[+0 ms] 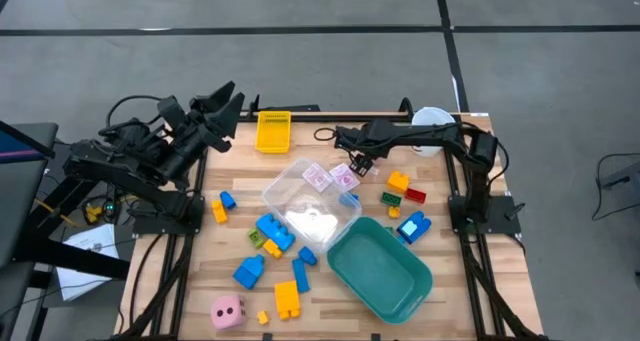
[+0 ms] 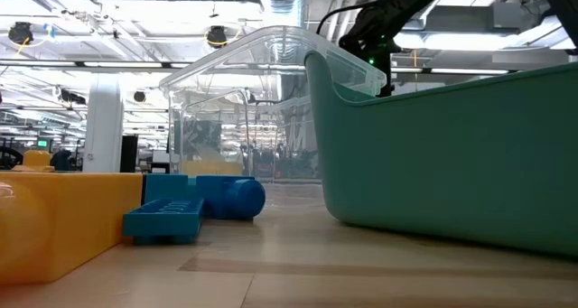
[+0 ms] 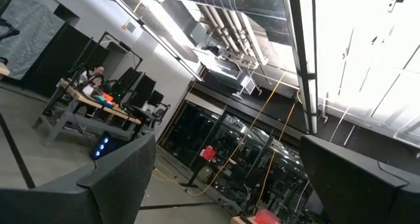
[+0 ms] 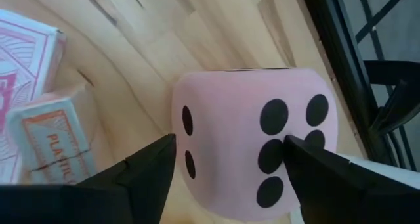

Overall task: Pick & Place Toys
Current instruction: Put the pink die into the green bin

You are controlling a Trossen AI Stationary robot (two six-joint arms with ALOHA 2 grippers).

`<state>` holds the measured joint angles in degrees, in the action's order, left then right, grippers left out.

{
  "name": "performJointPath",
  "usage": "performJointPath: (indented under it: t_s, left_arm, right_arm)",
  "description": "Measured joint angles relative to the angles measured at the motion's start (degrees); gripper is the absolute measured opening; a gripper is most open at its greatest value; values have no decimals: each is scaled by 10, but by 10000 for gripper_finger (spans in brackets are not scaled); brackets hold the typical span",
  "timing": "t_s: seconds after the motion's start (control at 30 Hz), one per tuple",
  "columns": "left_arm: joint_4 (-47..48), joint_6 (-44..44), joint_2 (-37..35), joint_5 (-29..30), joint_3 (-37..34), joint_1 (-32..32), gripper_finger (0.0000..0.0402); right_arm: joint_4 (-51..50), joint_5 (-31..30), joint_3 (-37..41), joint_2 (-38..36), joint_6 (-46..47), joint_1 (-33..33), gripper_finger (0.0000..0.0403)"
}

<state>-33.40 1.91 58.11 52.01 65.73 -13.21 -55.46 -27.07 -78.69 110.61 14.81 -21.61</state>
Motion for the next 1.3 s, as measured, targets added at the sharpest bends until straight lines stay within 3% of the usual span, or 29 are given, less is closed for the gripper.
performJointPath:
  t_s: [0.17,0.37,0.97,1.13,1.3]
  left_arm:
    - [0,1,0,0,0,0,374]
    - [0,4,0,0,0,0,374]
    - [0,5,0,-29,0,0,374]
    - [0,4,-1,-29,0,0,374]
    - [15,1,-7,-29,0,0,374]
  right_arm:
    - [6,3,1,0,2,-1,204]
    - [23,19,13,-1,0,-13,63]
    - [54,39,28,-13,2,-35,60]
    - [55,32,34,-53,1,-32,59]
    - [-14,30,35,-117,26,-35,29]
